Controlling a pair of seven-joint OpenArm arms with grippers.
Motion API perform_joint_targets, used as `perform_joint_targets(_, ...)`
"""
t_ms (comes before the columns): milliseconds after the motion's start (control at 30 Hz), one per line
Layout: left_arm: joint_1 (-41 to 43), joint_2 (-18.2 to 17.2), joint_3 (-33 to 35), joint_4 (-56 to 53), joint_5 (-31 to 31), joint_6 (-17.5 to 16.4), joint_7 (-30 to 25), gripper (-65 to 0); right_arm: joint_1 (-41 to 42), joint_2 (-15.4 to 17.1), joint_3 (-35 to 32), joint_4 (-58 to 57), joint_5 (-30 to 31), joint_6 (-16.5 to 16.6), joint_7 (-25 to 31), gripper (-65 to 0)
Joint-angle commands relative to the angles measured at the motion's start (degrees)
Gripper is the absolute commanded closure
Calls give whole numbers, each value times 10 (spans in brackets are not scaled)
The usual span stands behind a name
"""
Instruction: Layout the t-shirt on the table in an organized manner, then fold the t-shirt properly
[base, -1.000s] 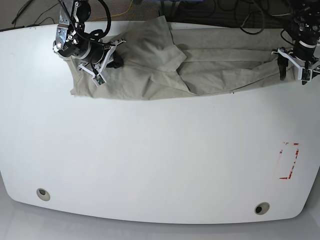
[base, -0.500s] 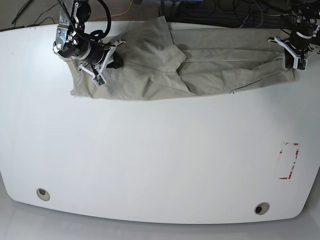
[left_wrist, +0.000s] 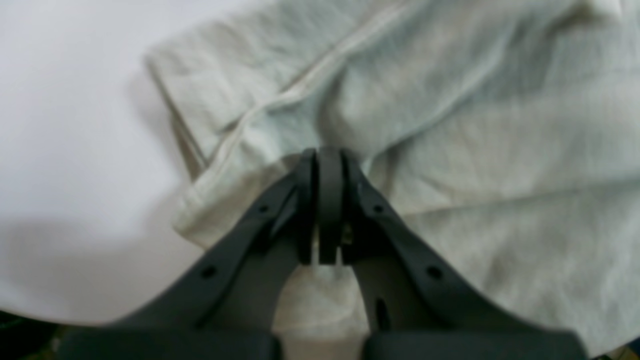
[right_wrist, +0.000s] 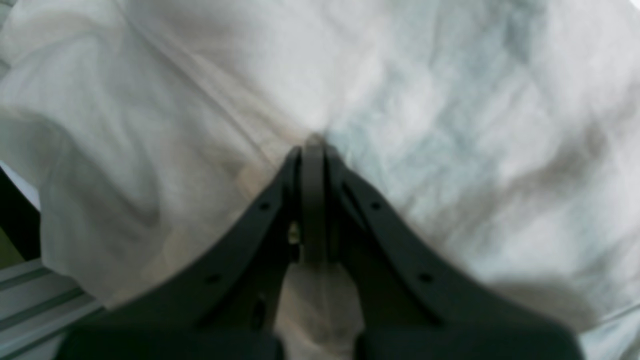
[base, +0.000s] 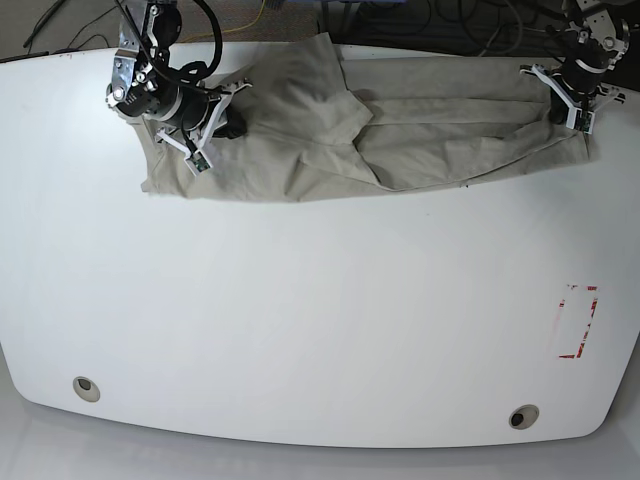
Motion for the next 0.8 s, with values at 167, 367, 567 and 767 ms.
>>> perform_joint_targets(167,-44,-24,46,-78,37,-3,17,0,20,3,33,-19,-39,-1,-2,0)
perform_joint_targets(367,-97,-46,80,-118,45,-3,17,0,44,5,70,-51,-82,-1,-1,0)
perform_joint_targets(567,-129,-60,87,-129,45,-3,17,0,60,22,80,-60,-88,-1,-1,0)
perform_joint_targets(767,-142,-65,88,-128,45,-3,17,0,62,36,80,-60,-88,-1,-1,0)
